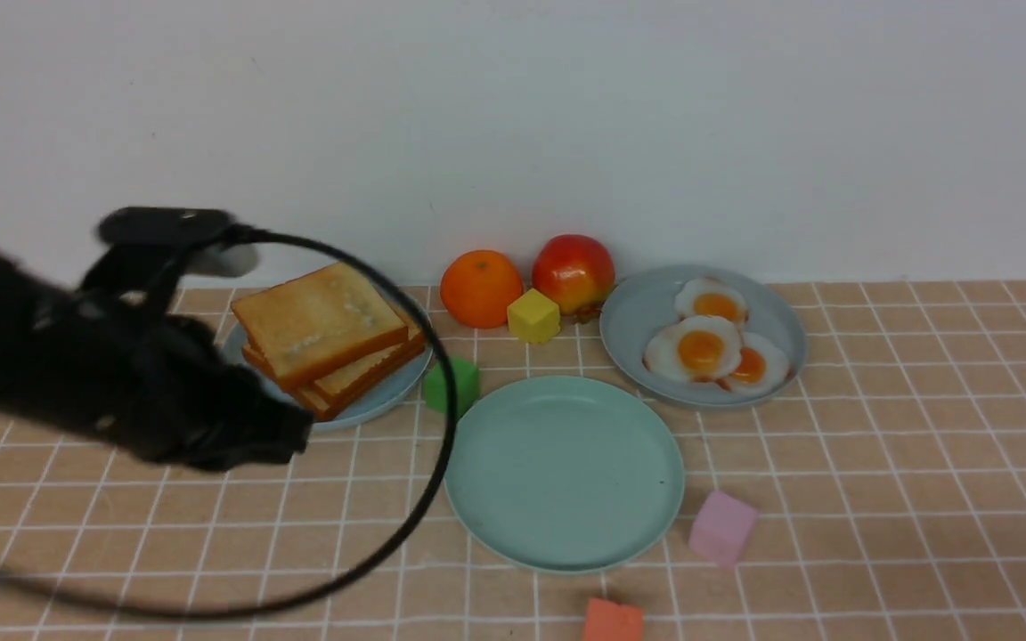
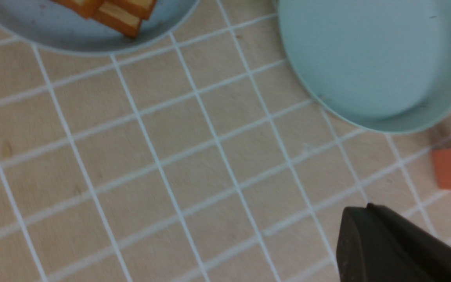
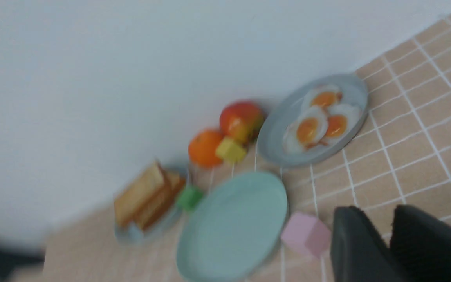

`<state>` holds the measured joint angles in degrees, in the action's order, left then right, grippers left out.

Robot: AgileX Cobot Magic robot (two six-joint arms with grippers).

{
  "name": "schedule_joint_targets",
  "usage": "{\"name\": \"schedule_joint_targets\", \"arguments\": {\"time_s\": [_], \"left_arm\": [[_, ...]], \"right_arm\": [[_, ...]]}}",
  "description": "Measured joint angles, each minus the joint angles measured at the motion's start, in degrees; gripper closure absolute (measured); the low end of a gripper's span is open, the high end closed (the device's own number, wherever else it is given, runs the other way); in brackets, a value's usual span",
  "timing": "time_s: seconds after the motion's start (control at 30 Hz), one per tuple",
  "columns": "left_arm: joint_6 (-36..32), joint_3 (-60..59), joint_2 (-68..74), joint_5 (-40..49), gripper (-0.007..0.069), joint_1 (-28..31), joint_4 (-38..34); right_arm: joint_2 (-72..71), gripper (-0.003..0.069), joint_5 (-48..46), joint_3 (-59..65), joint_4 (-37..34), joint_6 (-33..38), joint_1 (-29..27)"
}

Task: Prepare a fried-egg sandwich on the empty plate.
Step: Use the left arm to grab a slice of bread

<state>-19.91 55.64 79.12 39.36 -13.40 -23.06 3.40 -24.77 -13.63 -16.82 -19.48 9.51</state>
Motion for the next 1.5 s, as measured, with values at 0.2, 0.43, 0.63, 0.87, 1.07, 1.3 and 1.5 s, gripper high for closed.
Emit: {"name": "schedule_joint_targets", "arguments": {"time_s": [0.2,0.43,0.63,0.87,1.07,1.3,1.5], "left_arm": [[-2.0,15.4,13.8,-0.6,0.0638,-0.2,9.0],[-7.0,30.4,26.8,0.8,0.0568,-0.2,18.1],[-12.4,36.2,33.7,0.6,0.0335,-0.2,20.2],[-14.2,36.4,38.3,-3.0,0.021,-0.2,20.4],[-14.7,36.5,40.4,-5.1,0.02,-0.2,20.4],[-16.9,36.7,41.9,-5.1,0.02,-0.2,21.2],[-16.9,37.0,42.4,-5.1,0.0256,-0.2,21.6]], "right_arm": [[16.3,0.0659,-25.2,-24.5,3.7,20.4,5.0],[25.4,0.0672,-31.7,-32.7,3.4,27.5,5.4],[26.2,0.0671,-31.7,-32.7,1.0,27.9,5.4],[26.2,0.0668,-31.8,-32.7,-0.3,28.1,5.4],[26.2,0.0661,-31.8,-32.7,-1.4,28.1,5.4],[26.3,0.0658,-31.8,-32.7,-1.6,28.1,5.4],[26.3,0.0657,-31.7,-32.7,-2.1,28.1,5.4]]}}
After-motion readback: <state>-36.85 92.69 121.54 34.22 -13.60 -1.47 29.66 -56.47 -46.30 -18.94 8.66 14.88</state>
